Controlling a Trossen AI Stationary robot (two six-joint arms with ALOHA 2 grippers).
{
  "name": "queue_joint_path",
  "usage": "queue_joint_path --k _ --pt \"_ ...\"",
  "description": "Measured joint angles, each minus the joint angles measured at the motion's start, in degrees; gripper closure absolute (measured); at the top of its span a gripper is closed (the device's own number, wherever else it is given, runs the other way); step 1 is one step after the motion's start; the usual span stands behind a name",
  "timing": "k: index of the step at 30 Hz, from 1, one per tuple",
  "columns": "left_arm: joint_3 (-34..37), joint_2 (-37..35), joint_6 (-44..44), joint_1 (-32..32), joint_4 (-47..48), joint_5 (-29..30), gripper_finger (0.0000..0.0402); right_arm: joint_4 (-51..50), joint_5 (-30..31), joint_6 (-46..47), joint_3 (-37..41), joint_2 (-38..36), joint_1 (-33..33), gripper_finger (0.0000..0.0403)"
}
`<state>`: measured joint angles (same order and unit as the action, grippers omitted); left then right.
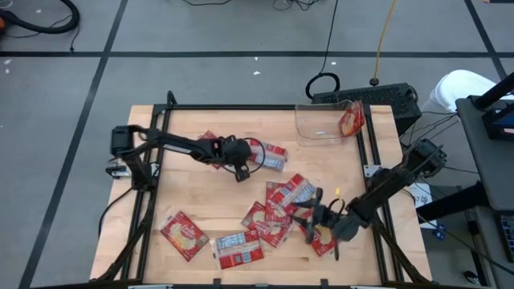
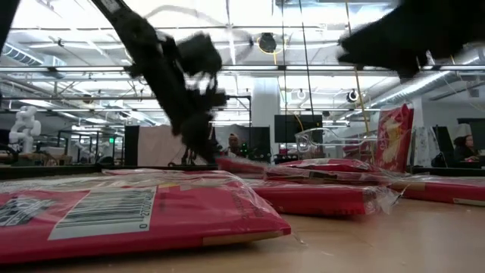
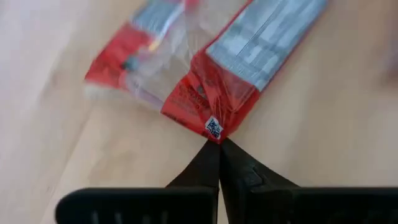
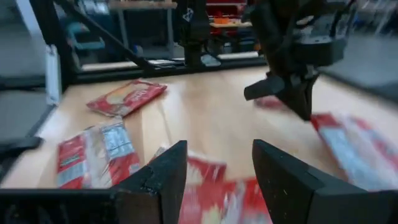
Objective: Sort popcorn bags into baskets
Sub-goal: Put the red popcorn bag into the transparent bin
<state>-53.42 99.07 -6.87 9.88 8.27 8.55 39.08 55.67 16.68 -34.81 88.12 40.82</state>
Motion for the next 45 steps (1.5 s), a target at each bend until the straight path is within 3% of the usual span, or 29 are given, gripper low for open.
queue_joint_path --k 5,9,14,21,35,45 --pt "0.01 -5.92 -10.77 -4.66 1.01 0.19 0.0398 -25.43 4.22 -2.54 -14.84 -0.02 -3.44 0.0227" --pt "-0.08 -9.71 -16.36 -8.98 0.07 0.69 0.0399 -35.28 3.41 -7.02 -20.07 -0.07 -6.23 0.0227" --pt "-0.14 -11.46 -19.35 -14.35 -1.35 2.08 0.0400 -35.56 -1.23 -11.81 -19.70 -0.04 -8.98 0.0218" --pt "-0.08 -11.35 -18.52 -17.96 -0.46 2.06 0.0400 -35.53 -12.42 -12.03 -19.43 -0.02 -14.63 0.0204" --pt "-0.10 -11.35 -16.63 -19.29 -3.31 2.16 0.0399 -35.53 -11.93 -8.50 -19.34 3.13 -16.72 0.0204" --pt "-0.12 -11.37 -14.65 -21.05 -3.97 2.17 0.0400 -26.19 -4.93 -14.50 -19.34 12.03 -16.79 0.0204"
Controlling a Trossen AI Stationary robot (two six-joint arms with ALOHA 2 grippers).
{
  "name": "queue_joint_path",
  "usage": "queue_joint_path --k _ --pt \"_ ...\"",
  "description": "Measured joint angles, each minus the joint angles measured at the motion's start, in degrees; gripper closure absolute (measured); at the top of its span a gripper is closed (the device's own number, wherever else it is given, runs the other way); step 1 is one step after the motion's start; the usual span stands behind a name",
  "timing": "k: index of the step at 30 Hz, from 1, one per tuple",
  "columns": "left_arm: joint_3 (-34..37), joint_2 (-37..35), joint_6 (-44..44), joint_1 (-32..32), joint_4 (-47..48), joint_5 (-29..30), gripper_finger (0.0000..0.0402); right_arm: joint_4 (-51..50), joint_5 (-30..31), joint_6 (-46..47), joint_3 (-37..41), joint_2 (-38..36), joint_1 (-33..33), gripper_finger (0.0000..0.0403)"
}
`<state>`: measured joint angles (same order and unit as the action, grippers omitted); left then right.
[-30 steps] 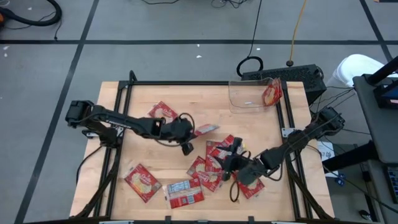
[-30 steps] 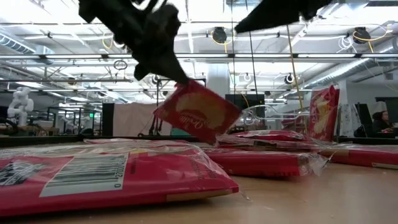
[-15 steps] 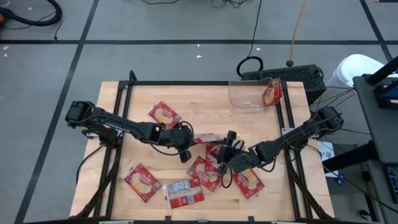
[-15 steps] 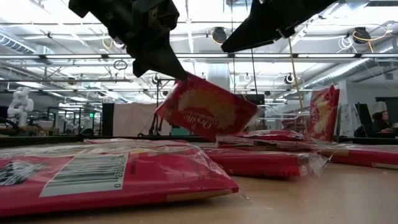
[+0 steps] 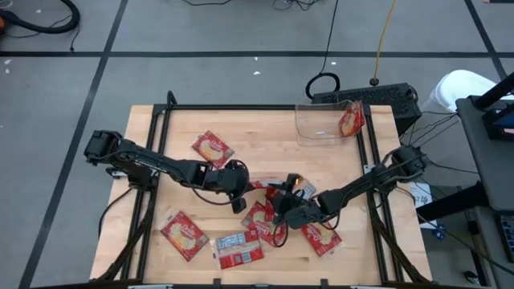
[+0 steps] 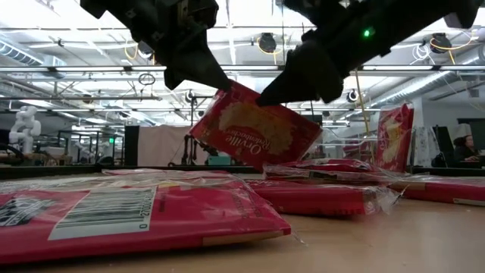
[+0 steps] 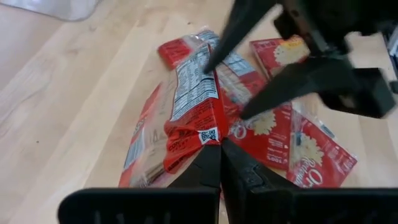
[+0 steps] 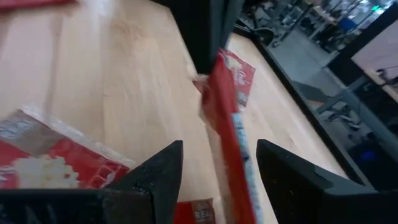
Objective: Sort popcorn bags into baskets
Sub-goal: Put the red popcorn bag into the transparent bin
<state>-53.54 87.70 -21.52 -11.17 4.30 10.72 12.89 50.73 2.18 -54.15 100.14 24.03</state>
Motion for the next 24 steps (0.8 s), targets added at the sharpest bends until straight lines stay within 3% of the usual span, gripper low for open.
queue_joint_path --k 7,16,19,24 --pt "-0.02 0.00 2.98 -1.49 -1.64 -0.07 0.0396 -0.62 0.14 0.08 0.00 1.04 -1.55 0.0219" --pt "-0.02 -0.02 8.56 -2.45 -8.93 0.99 0.0392 -1.08 -2.37 0.10 0.00 1.04 -1.62 0.0358" --pt "-0.02 -0.02 9.08 -3.88 -10.83 7.33 0.0366 -1.50 -3.94 -1.13 0.00 0.32 -1.42 0.0391" --pt "-0.04 -2.56 12.39 -6.74 -11.92 15.83 0.0284 -4.13 -4.33 -2.03 0.07 -5.14 -1.70 0.0377"
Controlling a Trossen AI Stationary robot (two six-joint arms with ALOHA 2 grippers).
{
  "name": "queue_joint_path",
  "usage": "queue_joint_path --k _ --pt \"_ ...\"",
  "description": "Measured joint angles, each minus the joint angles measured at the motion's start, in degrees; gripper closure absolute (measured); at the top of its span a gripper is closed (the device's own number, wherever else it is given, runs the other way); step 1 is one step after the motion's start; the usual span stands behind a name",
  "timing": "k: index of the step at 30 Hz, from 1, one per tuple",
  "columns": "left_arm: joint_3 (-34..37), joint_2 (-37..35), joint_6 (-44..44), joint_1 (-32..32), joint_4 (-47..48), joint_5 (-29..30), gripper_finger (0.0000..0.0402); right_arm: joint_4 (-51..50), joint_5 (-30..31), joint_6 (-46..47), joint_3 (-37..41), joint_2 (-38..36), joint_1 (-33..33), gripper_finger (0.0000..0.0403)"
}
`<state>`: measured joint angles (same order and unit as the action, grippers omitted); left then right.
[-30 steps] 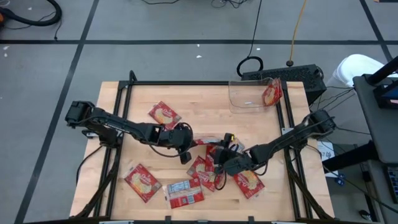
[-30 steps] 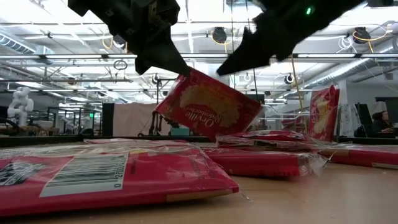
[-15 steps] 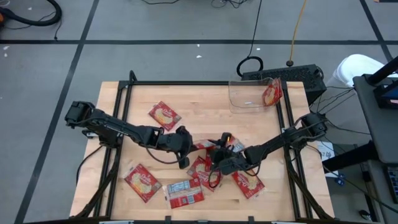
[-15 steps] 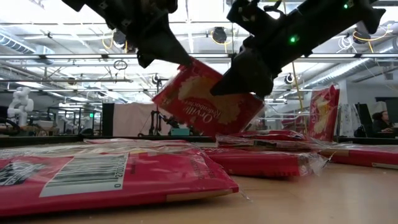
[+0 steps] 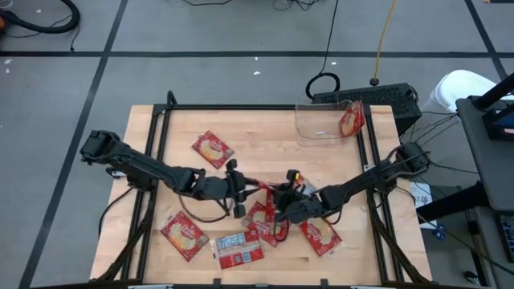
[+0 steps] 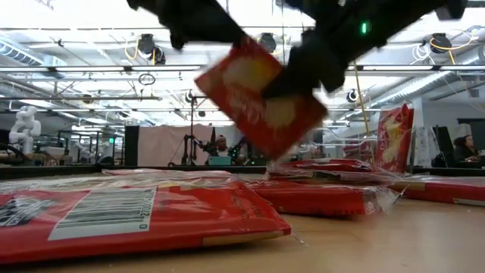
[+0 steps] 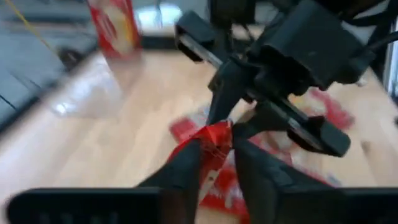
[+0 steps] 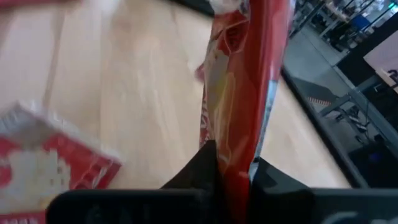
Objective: Sort popcorn bags into baskets
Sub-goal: Put the red popcorn bag into the transparent bin
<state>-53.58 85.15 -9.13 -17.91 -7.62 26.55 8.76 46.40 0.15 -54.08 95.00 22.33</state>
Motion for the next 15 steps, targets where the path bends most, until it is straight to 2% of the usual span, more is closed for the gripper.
queue_joint_path --k 3,7,9,12,15 --pt "-0.08 -3.03 -1.15 -1.79 1.05 5.19 0.0233 -2.83 0.05 -2.49 0.00 -5.07 -0.68 0.0372" --pt "-0.17 -7.31 -5.74 -4.13 1.94 15.50 0.0185 -6.23 0.12 -3.89 0.00 -12.06 -2.72 0.0381" --pt "-0.03 -8.47 -6.65 -5.61 3.11 19.15 0.0174 -6.17 0.27 -2.86 0.29 -15.32 -3.64 0.0387" --pt "-0.08 -8.38 -5.80 -7.00 3.67 19.77 0.0171 -4.94 0.21 1.31 2.61 -19.70 -4.34 0.0389" --pt "-0.02 -7.80 -3.75 -7.57 3.39 19.88 0.0178 4.79 0.01 1.75 6.80 -23.54 -4.37 0.0387"
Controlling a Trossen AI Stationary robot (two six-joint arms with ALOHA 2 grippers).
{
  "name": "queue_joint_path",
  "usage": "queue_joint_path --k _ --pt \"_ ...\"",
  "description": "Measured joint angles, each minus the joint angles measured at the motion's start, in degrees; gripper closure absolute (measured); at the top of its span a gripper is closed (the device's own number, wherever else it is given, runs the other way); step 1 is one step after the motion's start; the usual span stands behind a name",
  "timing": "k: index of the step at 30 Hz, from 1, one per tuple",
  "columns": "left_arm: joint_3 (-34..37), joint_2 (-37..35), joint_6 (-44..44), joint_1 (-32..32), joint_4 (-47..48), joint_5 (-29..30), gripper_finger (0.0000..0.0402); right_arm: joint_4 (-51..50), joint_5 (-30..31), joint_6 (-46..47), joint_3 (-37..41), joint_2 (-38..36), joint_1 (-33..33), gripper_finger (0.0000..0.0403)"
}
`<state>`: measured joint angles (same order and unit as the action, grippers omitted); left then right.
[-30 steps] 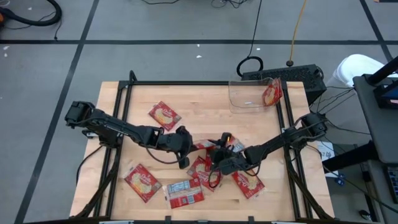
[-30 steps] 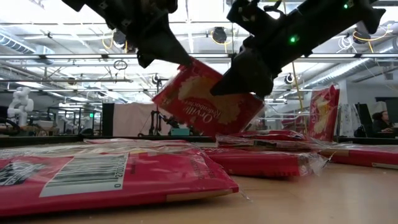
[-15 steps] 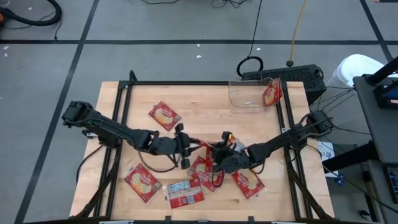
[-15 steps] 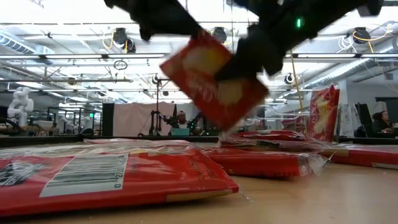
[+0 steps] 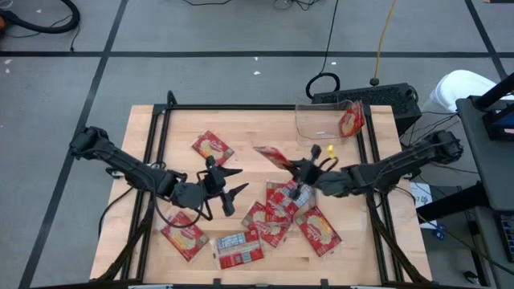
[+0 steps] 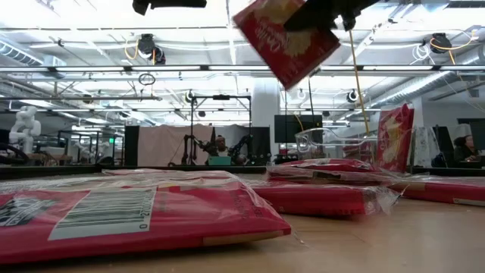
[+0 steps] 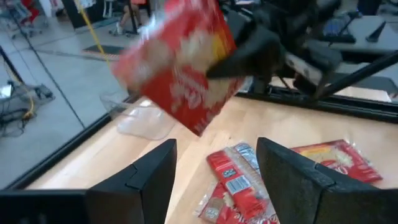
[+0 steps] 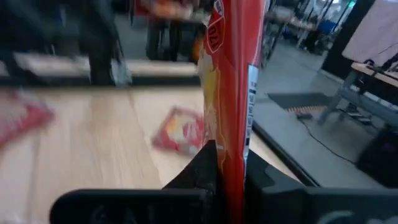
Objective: Sort popcorn bags into baskets
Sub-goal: Put the red popcorn bag into the transparent bin
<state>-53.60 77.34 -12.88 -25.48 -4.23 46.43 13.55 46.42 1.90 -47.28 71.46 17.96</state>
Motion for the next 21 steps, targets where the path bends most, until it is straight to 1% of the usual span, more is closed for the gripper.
queue_joint_path --k 3,4,6,8,9,11,15,18,21 --pt "0.05 1.39 3.08 0.71 -2.18 -0.76 0.0187 21.82 -1.31 -5.77 4.93 -2.79 -0.04 0.0386" --pt "0.09 1.75 4.45 0.97 -3.79 -1.38 0.0190 29.96 -3.36 -8.07 6.69 -3.11 -0.34 0.0386" --pt "0.04 2.44 7.60 1.63 -8.83 -4.45 0.0194 44.74 -9.28 -10.97 9.88 -3.02 -1.08 0.0387" --pt "0.02 3.28 9.94 2.11 -12.81 -8.78 0.0198 54.11 -12.96 -12.29 12.64 -2.07 -1.56 0.0388" --pt "0.02 3.91 10.77 2.49 -14.79 -10.63 0.0199 57.00 -13.87 -12.44 13.46 -1.39 -1.78 0.0388" --pt "0.02 5.58 12.13 3.46 -19.47 -13.98 0.0201 60.13 -13.19 -12.60 15.08 -0.30 -1.87 0.0388" --pt "-0.02 9.54 12.52 5.93 -28.09 -21.43 0.0198 65.06 -13.86 -11.40 15.43 2.58 -1.47 0.0388" --pt "0.02 13.02 12.33 8.02 -32.83 -25.40 0.0199 71.02 -17.38 -11.75 15.43 4.48 -0.56 0.0388" --pt "0.02 16.71 13.96 9.58 -40.71 -28.43 0.0202 76.20 -19.99 -13.14 15.43 5.20 0.46 0.0389"
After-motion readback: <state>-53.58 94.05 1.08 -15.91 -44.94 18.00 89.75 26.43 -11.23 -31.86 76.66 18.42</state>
